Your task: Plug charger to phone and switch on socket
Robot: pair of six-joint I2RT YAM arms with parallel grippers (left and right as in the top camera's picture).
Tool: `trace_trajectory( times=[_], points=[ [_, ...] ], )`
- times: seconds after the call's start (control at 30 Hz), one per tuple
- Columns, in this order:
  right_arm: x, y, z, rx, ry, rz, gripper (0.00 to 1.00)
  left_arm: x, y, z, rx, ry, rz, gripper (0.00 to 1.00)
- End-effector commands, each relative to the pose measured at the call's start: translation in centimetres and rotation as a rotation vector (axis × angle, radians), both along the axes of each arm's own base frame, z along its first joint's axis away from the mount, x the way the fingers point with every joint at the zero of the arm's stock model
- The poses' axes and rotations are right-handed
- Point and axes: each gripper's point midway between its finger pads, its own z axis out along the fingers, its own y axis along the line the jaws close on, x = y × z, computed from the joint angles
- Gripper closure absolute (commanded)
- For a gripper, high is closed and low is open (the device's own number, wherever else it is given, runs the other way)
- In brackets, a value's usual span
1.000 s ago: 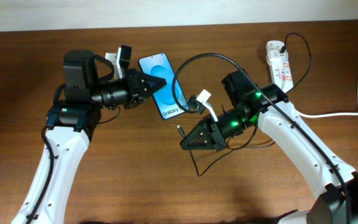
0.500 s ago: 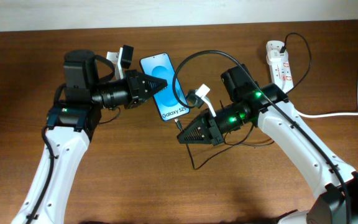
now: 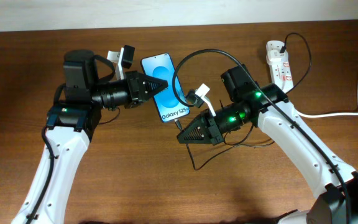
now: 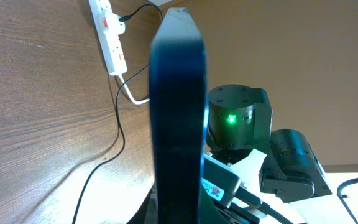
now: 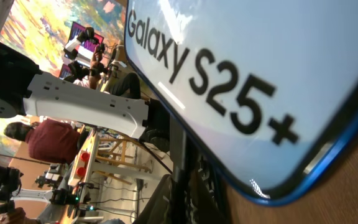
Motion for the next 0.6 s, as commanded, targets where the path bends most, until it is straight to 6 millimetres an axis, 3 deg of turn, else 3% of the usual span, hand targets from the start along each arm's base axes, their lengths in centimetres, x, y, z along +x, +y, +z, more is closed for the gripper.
trace_trajectory(
  times=[0.0, 0.57],
  points=[
    [-0.5, 0.1, 1.2, 0.032, -0.003, 0.009, 0.96, -0.4, -0.2, 0.9, -0.014, -0.043, -0.036, 1.00],
    [-1.5, -0.1, 1.9, 0.053, 0.094, 0.018, 0.96, -0.3, -0.2, 0.8, -0.008, -0.042, -0.026, 1.00]
  ],
)
